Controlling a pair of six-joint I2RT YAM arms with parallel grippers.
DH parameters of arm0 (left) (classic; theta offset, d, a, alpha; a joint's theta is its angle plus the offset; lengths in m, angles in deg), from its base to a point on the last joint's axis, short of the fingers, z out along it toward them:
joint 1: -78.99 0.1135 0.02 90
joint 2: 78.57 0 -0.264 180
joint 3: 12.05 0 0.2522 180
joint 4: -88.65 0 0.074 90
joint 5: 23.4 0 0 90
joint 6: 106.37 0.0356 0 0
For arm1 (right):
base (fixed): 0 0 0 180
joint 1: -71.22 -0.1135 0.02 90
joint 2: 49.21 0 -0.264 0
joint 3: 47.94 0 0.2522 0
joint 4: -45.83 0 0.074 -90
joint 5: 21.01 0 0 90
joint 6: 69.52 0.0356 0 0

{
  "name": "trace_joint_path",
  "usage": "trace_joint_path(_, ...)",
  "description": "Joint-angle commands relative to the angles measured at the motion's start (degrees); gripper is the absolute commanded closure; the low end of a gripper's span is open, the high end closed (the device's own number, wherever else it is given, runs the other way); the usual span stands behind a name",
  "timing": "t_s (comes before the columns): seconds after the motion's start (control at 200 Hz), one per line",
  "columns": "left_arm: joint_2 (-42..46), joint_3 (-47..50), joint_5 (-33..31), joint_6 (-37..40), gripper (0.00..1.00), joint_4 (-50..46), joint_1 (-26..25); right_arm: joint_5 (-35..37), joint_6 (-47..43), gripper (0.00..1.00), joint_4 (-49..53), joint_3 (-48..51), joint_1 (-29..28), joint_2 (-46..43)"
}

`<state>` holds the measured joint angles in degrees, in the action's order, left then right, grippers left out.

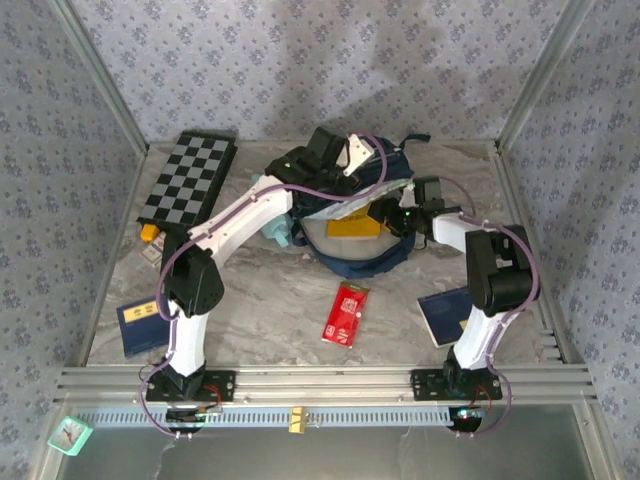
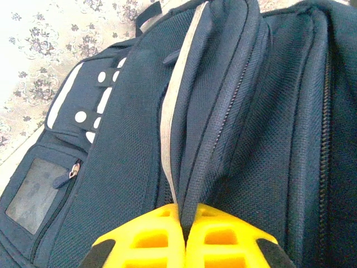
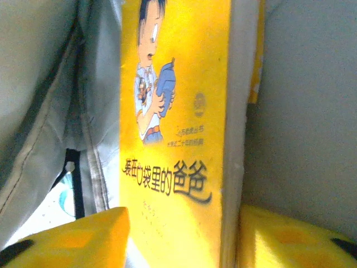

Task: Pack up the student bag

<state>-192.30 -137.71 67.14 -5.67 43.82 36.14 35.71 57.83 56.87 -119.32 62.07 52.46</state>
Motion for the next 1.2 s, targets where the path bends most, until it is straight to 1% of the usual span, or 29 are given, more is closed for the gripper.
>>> trace_joint_path(0.0, 4.75, -0.91, 1.94, 0.38, 1.00, 6.39, 0.06, 6.55, -5.68, 0.40, 10.27, 0.91, -0.23, -7.99)
trace_joint_path(0.06, 4.83, -0.60, 2.00, 0.29, 1.00, 6.23, 0.20, 10.01, -6.23, 0.40, 14.67, 2.07, -1.16, -10.72)
trace_joint_path(0.135, 5.04, -0.16, 2.06, 0.55, 1.00, 6.52, 0.20, 12.21, -4.64, 0.40, 14.20, 5.70, -3.18, -14.69)
trace_joint_path(0.19, 5.10, -0.15, 2.09, 0.52, 1.00, 6.51, 0.14, 13.83, -3.36, 0.44, 13.95, 7.36, -5.44, -16.21)
trace_joint_path(0.235, 5.19, -0.16, 2.86, 0.51, 1.00, 6.37, 0.19, 13.77, -2.86, 0.47, 12.94, 8.32, -7.46, -16.29)
trace_joint_path(0.295, 5.11, -0.12, 4.06, 0.72, 1.00, 6.46, 0.14, 14.30, -2.34, 0.54, 12.97, 8.45, -9.87, -15.45)
trace_joint_path(0.395, 4.19, -0.53, 3.42, 0.81, 1.00, 6.11, 0.20, 15.89, -2.23, 0.65, 11.96, 8.96, -11.95, -13.52)
trace_joint_path(0.475, 3.70, -0.83, 3.65, 0.90, 1.00, 5.70, 0.22, 14.54, -1.91, 0.73, 8.25, 10.23, -12.46, -11.75)
trace_joint_path(0.52, 3.61, -0.78, 3.83, 1.14, 1.00, 5.70, 0.23, 15.37, -2.25, 0.75, 7.27, 10.44, -12.71, -10.59)
trace_joint_path(0.62, 3.85, -0.76, 4.25, 1.52, 1.00, 5.23, 0.27, 16.53, -2.70, 0.85, 5.83, 10.46, -11.54, -8.61)
trace_joint_path(0.7, 4.13, -0.94, 4.23, 2.25, 1.00, 4.85, 0.22, 16.94, -2.58, 0.87, 2.30, 11.24, -10.35, -8.78)
trace_joint_path(0.845, 4.49, -1.28, 4.39, 3.00, 1.00, 4.75, 0.47, 20.99, -3.20, 0.91, -2.30, 10.74, -8.98, -9.52)
trace_joint_path(0.93, 4.50, -1.26, 5.00, 3.36, 1.00, 5.27, 0.60, 23.57, -3.83, 0.91, -4.80, 9.83, -8.83, -9.23)
trace_joint_path(1.079, 4.04, -1.47, 3.69, 4.48, 1.00, 7.19, 0.92, 24.01, -3.94, 0.91, -6.32, 6.21, -8.17, -4.75)
trace_joint_path(1.199, 2.56, -3.09, 3.15, 4.97, 1.00, 6.92, 1.41, 24.51, -5.41, 0.92, -5.22, 2.99, -7.90, -1.15)
